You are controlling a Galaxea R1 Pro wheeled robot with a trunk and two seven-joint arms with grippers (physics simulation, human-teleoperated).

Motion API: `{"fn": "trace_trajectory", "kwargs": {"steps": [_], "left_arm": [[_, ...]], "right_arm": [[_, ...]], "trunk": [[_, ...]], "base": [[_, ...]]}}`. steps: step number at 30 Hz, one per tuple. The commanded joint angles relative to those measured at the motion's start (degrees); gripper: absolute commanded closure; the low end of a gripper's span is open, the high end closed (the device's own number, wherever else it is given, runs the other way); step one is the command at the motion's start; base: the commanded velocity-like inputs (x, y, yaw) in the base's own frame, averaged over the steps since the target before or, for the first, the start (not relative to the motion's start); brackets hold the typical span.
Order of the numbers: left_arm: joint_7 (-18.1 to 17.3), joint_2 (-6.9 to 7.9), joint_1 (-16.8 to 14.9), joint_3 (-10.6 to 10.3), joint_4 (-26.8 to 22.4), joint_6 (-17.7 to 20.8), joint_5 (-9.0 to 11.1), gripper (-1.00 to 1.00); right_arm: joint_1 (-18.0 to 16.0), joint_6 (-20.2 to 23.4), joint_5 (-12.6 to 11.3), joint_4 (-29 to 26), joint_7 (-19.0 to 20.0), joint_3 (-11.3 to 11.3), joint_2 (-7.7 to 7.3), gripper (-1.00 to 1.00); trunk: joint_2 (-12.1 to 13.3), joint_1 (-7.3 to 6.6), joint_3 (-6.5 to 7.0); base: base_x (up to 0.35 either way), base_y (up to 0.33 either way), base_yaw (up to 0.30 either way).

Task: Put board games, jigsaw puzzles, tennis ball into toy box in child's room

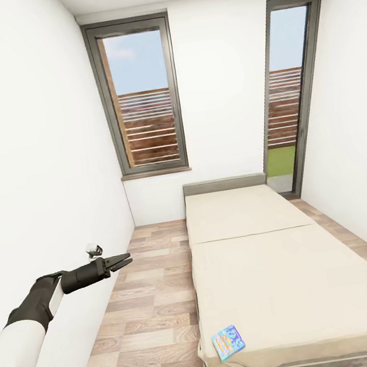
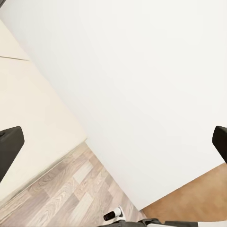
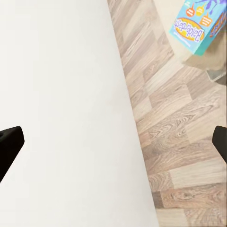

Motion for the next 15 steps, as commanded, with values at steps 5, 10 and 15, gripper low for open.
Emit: {"fn": "trace_trajectory", "kwargs": {"steps": [5,10,15], "left_arm": [[-0.3,0.0,0.0,0.0,0.0,0.7,0.0,-1.0],[-0.4,0.03,0.0,0.0,0.0,0.8,0.0,-1.0],[-0.4,0.06,0.0,0.0,0.0,0.8,0.0,-1.0]], "right_arm": [[-5.0,3.9,-1.0,0.0,-6.9,-0.4,-1.42,-1.0],[-9.6,8.5,-2.1,0.2,-10.8,-2.2,-1.78,-1.0],[-11.4,9.8,-4.8,0.2,-13.4,-5.3,-1.96,-1.0]], "trunk": [[-2.1,1.12,-0.92],[-4.1,2.22,-1.82],[-6.1,3.32,-2.72]], "base": [[0.0,0.0,0.0],[0.0,0.0,0.0],[0.0,0.0,0.0]]}}
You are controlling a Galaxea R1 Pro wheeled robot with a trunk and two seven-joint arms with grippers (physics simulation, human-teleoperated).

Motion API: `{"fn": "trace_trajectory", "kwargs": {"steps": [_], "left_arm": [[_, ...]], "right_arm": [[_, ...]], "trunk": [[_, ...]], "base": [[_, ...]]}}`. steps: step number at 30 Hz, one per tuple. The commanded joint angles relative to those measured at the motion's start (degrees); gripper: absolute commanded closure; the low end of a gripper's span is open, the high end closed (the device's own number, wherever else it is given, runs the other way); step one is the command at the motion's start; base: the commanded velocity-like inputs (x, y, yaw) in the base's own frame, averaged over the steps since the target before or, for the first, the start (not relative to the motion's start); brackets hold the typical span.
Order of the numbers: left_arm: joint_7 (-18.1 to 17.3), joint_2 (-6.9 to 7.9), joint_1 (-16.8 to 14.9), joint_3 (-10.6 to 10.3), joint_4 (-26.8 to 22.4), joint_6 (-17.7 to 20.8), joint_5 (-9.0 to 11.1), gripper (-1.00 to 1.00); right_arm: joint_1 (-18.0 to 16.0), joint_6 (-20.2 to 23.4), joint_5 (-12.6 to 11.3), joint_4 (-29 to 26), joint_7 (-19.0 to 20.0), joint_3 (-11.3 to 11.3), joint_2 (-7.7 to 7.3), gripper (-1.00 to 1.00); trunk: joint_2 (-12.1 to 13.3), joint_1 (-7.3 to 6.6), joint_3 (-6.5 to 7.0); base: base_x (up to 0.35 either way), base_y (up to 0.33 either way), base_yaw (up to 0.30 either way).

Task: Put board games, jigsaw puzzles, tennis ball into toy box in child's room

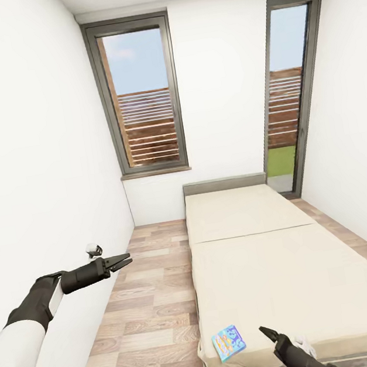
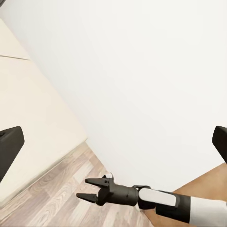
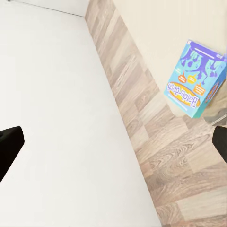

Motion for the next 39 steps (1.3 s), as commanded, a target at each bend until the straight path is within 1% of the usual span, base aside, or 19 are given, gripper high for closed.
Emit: {"fn": "trace_trajectory", "kwargs": {"steps": [1,3,7,12,14,18,24,26,30,35,39], "left_arm": [[-0.2,0.01,0.0,0.0,0.0,0.6,0.0,-1.0],[-0.2,-0.01,0.0,0.0,0.0,0.6,0.0,-1.0],[-0.1,-0.03,0.0,0.0,0.0,0.7,0.0,-1.0],[-0.1,-0.03,0.0,0.0,-0.1,0.7,0.0,-1.0],[-0.1,-0.05,0.0,0.0,-0.1,0.7,0.0,-1.0],[-0.1,-0.05,0.0,0.0,-0.1,0.7,0.0,-1.0],[0.0,-0.11,0.0,0.1,-0.1,0.6,0.0,-1.0],[0.0,-0.77,-0.7,0.3,0.3,0.6,0.1,-1.0],[0.1,-2.07,-0.9,0.3,0.3,0.6,0.1,-1.0],[0.1,-2.68,-1.0,0.3,0.3,0.5,0.0,-1.0],[0.1,-2.75,-1.0,0.2,0.2,0.6,0.0,-1.0]], "right_arm": [[-0.3,0.6,-0.7,0.0,-0.3,-0.6,0.0,-1.0],[-1.2,0.9,-1.8,0.0,-2.2,-1.3,0.04,-1.0],[-2.6,1.2,-2.3,0.0,-5.0,-1.7,0.22,-1.0],[-3.3,2.1,-3.4,0.0,-6.6,-1.8,0.43,-1.0],[-3.4,2.1,-4.4,0.0,-7.3,-1.8,0.87,-1.0],[-3.5,2.2,-5.5,-0.1,-9.7,-1.8,1.53,-1.0],[-3.5,2.4,-5.8,-0.5,-10.7,-1.8,1.94,-1.0],[-4.2,1.7,-6.5,-1.2,-11.3,-2.5,2.32,-1.0],[-5.2,0.5,-7.2,-1.8,-11.3,-3.7,2.09,-1.0],[-6.0,-1.1,-8.8,-3.5,-11.2,-5.3,1.12,-1.0],[-6.1,-1.6,-9.8,-4.8,-11.2,-5.5,0.97,-1.0]], "trunk": [[-0.5,0.25,-0.3],[-1.3,0.69,-0.66],[-2.9,1.57,-1.38],[-4.9,2.67,-2.28],[-5.7,3.1,-2.64],[-7.3,3.98,-3.35],[-9.7,5.3,-4.43],[-9.7,5.29,-4.42],[-9.7,5.29,-4.42],[-9.7,5.29,-4.42],[-9.7,5.29,-4.42]], "base": [[0.0,0.0,0.0],[0.0,0.0,0.0],[0.0,0.0,0.0],[0.0,0.0,0.0],[0.0,0.0,0.0],[0.0,0.0,0.0],[0.0,0.0,0.0],[0.0,0.0,0.0],[0.0,0.0,0.0],[0.0,0.0,0.0],[0.0,0.0,0.0]]}}
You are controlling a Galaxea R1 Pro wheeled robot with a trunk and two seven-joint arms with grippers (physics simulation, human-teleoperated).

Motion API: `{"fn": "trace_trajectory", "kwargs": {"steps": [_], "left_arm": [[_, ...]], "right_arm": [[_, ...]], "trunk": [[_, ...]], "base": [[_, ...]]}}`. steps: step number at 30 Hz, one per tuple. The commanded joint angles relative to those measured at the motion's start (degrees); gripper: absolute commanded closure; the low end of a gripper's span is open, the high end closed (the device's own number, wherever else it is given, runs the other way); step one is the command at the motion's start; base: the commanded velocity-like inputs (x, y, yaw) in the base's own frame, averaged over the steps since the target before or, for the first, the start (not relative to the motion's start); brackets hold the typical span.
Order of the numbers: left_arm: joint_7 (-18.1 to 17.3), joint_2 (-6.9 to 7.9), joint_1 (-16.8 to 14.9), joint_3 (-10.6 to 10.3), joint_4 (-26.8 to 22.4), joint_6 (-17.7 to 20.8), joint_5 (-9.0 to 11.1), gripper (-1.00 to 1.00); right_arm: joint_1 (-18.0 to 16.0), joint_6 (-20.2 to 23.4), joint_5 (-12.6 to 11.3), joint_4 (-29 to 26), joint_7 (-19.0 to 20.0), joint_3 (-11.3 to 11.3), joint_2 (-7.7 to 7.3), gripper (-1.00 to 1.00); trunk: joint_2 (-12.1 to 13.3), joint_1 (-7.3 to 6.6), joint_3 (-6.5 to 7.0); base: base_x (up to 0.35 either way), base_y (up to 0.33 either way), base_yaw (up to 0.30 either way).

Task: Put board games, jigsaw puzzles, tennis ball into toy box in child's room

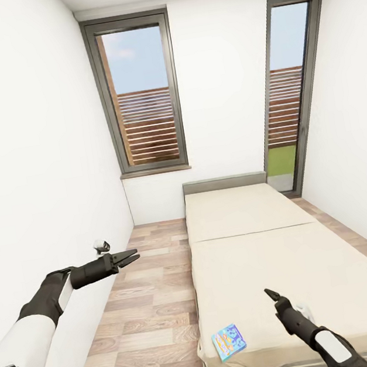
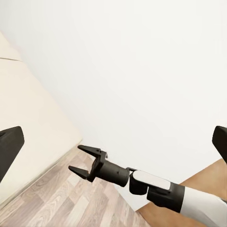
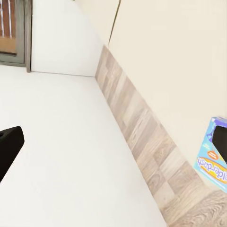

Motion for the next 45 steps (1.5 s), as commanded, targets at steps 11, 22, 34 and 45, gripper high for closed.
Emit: {"fn": "trace_trajectory", "kwargs": {"steps": [11,22,34,45], "left_arm": [[0.0,-0.1,0.0,0.0,0.0,0.7,-0.1,-1.0],[0.1,-0.11,0.0,0.1,0.0,1.4,-0.2,-1.0],[0.2,-0.11,0.0,0.1,0.0,2.5,-0.2,-1.0],[0.2,-0.11,0.0,0.0,0.0,2.6,-0.3,-1.0]], "right_arm": [[-0.1,0.5,-0.5,-0.6,0.1,-0.4,-0.03,-1.0],[-0.1,0.6,-0.6,-0.6,0.1,-0.4,-0.03,-1.0],[-0.2,0.7,-0.6,-0.6,-0.4,-0.3,0.22,-1.0],[-0.7,3.0,-0.6,-0.5,-0.6,-0.4,0.31,-1.0]], "trunk": [[-0.1,0.01,-0.1],[-1.7,0.89,-0.81],[-6.5,3.53,-2.97],[-10.9,5.94,-4.94]], "base": [[0.0,0.0,0.0],[0.0,0.0,0.0],[0.0,0.0,0.0],[0.0,0.0,0.0]]}}
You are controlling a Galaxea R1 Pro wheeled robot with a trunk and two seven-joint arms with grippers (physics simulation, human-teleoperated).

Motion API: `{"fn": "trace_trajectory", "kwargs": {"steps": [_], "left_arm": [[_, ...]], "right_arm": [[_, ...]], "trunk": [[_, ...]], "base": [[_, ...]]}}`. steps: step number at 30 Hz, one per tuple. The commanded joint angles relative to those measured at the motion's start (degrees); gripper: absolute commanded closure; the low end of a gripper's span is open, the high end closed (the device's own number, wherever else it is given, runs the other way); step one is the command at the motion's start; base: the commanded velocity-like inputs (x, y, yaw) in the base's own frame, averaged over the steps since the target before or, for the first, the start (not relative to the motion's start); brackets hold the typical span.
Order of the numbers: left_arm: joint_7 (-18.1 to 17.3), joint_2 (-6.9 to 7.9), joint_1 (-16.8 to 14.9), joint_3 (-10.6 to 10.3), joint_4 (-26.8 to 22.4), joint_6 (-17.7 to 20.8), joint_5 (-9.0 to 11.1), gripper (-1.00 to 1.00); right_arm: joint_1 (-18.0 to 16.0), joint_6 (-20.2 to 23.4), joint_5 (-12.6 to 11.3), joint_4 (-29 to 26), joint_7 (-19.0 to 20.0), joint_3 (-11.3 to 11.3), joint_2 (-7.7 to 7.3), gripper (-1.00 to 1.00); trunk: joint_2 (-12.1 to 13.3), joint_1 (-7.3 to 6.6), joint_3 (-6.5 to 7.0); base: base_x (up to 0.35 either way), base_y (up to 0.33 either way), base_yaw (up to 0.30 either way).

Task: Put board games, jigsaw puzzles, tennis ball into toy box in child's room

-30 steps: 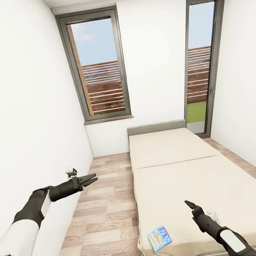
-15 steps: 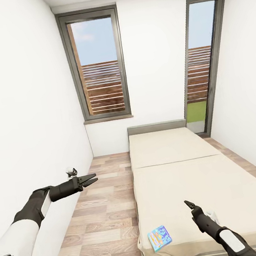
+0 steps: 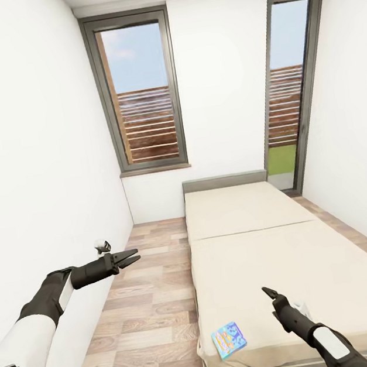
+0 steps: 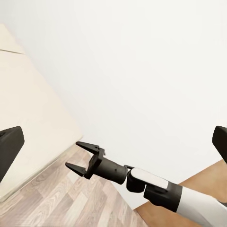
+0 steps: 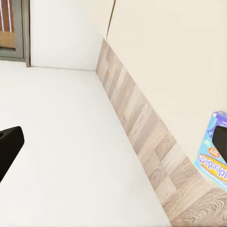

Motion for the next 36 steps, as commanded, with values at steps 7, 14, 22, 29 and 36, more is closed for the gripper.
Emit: {"fn": "trace_trajectory", "kwargs": {"steps": [7,14,22,29,36], "left_arm": [[-0.2,0.02,0.0,0.0,0.0,0.6,0.0,-1.0],[-0.2,0.03,0.0,0.0,0.0,0.7,0.0,-1.0],[-0.1,-0.03,0.0,0.0,0.0,0.7,0.0,-1.0],[-0.1,-0.95,0.0,-0.1,0.0,0.7,-0.2,-1.0],[-0.2,-1.12,0.0,-0.1,0.0,0.7,-0.2,-1.0]], "right_arm": [[-0.1,1.2,-0.3,-0.1,0.1,-0.3,0.17,-1.0],[-0.3,1.4,-0.3,-0.2,-1.7,0.0,0.74,-1.0],[-0.2,6.3,-1.4,-0.2,-2.3,-0.7,0.13,-1.0],[0.1,11.2,-4.8,-0.4,-2.0,-1.3,0.44,-1.0],[0.7,11.8,-5.5,-0.2,-1.9,-1.4,0.22,-1.0]], "trunk": [[-2.9,1.55,-1.34],[-5.7,3.09,-2.6],[-8.9,4.85,-4.04],[-11.7,6.38,-5.29],[-14.5,7.92,-6.55]], "base": [[0.0,0.0,0.0],[0.0,0.0,0.0],[0.0,0.0,0.0],[0.0,0.0,0.0],[0.0,0.0,0.0]]}}
